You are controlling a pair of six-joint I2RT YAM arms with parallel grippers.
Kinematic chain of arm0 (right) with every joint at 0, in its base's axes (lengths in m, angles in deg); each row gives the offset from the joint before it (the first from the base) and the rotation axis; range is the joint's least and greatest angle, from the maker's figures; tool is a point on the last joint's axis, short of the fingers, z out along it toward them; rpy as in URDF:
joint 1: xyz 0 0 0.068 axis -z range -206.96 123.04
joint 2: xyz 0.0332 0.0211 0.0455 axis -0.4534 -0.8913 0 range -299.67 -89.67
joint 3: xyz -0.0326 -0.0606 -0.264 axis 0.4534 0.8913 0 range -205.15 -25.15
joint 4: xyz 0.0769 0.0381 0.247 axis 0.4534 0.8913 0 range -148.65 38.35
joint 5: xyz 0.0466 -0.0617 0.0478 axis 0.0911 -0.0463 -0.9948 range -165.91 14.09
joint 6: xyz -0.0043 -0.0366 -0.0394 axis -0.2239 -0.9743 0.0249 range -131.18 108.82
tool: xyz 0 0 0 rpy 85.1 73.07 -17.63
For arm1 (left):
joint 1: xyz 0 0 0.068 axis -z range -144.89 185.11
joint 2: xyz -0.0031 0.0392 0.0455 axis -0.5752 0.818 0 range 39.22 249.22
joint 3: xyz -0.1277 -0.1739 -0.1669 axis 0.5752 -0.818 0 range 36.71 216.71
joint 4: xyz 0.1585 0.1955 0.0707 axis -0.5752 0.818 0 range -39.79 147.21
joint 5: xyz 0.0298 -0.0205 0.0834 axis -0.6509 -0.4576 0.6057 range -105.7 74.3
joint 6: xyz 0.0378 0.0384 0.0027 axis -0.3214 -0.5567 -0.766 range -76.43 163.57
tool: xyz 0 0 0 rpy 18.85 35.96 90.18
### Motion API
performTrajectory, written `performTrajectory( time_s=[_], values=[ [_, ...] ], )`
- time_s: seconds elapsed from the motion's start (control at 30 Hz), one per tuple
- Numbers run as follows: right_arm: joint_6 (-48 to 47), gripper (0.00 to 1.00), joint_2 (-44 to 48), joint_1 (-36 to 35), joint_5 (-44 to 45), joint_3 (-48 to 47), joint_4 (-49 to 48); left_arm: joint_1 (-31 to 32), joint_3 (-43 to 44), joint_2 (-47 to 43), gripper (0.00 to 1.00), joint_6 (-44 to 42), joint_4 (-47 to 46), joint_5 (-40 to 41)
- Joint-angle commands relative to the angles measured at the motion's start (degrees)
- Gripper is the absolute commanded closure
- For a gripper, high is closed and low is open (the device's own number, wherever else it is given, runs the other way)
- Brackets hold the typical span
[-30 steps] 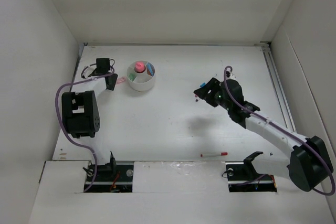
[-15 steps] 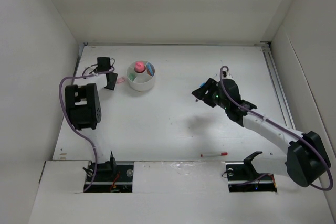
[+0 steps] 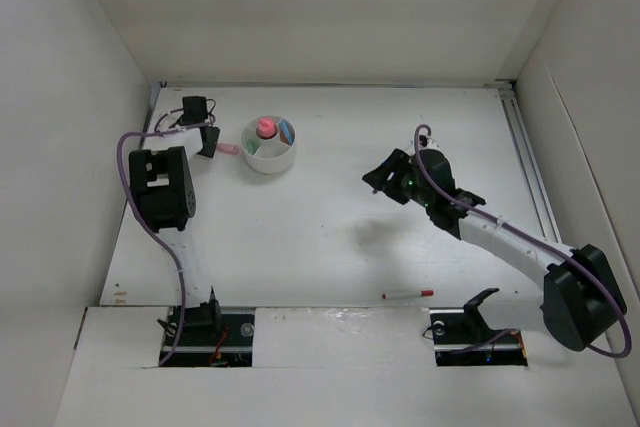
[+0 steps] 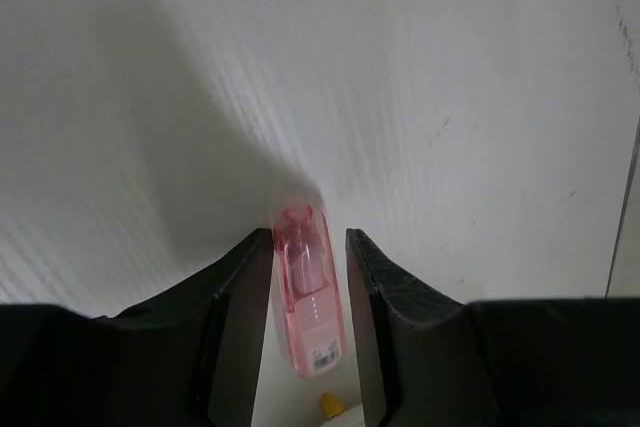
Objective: Sort the stationery into containers
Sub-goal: Pick up the stationery from the center of the board.
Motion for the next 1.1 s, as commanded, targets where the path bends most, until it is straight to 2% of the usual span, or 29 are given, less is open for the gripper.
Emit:
performTrajectory(
  time_s=[0.0,0.1,0.13,0.27,0.3,0.37,0.53,0.67,0.83,1.07],
  values=[
    [-0.99,0.39,-0.28,-0.42,0.34,-2.59,-2.39,-0.76,5.86,3.48,0.69,-5.46,3.13,2.66],
    [-0.99,0.39,-0.9,-0.42,0.34,-3.11,-2.39,-0.76,13.16,8.91,0.71,-11.95,10.13,3.28],
    [-0.99,0.39,-0.9,-0.42,0.34,-3.11,-2.39,-0.76,18.23,10.51,0.71,-13.37,12.08,3.28],
    [-0.99,0.39,-0.9,-0.42,-0.18,-3.11,-1.87,-0.76,25.9,15.35,0.69,-18.57,17.8,4.68],
    [-0.99,0.39,-0.9,-0.94,-0.19,-3.11,-1.87,-0.24,25.93,15.36,0.69,-18.57,17.81,4.69],
    [-0.99,0.39,-0.9,-0.94,-0.19,-3.11,-1.87,-0.23,24.36,14.75,0.63,-20.23,16.41,4.69],
    [-0.99,0.39,-0.9,-0.94,-0.19,-3.11,-1.87,-0.23,21.8,13.69,0.63,-20.77,16.41,2.76],
    [-0.99,0.39,-0.29,-0.94,-0.19,-3.11,-1.87,-0.85,13.29,7.9,0.63,-20.24,10.45,-1.54],
    [-0.99,0.39,0.25,-0.94,-0.19,-3.11,-1.87,-0.23,10.3,7.36,0.63,-19.55,11.04,-1.55],
    [-0.99,0.39,1.39,-0.94,-0.19,-3.11,-1.87,1.52,13.61,8.76,0.63,-18.05,14.2,0.12]
  ],
)
